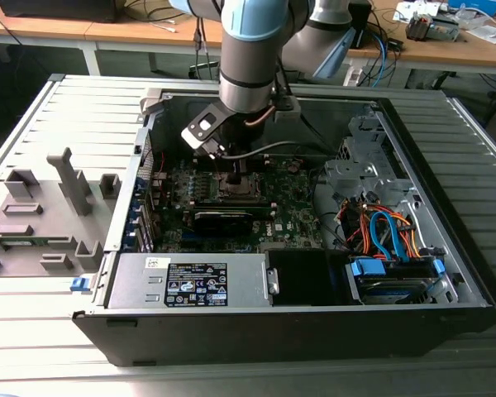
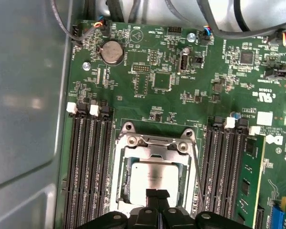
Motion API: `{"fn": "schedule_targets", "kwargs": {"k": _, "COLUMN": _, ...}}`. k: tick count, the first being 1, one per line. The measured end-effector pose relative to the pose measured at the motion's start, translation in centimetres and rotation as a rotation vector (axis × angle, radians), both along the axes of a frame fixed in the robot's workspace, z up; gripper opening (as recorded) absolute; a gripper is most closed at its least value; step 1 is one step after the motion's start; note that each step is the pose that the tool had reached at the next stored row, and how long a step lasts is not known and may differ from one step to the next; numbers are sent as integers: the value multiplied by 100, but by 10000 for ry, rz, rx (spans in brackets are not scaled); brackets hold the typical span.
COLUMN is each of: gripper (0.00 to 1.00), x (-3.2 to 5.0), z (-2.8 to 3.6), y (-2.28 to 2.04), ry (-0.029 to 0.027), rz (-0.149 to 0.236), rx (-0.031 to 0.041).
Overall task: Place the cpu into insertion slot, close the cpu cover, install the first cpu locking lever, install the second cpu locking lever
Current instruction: 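Close the cpu cover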
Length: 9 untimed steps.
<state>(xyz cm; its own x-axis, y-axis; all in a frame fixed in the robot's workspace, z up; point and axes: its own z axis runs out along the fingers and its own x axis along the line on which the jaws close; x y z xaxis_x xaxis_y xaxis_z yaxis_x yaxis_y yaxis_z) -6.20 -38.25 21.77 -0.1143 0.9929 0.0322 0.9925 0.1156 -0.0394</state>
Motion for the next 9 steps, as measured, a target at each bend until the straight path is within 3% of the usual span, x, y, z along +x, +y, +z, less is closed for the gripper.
{"fn": "schedule_targets", "kwargs": {"k": 9, "gripper": 11, "x": 95, "z": -40, "y": 11, "ry": 24, "rz": 27, "rx": 28}}
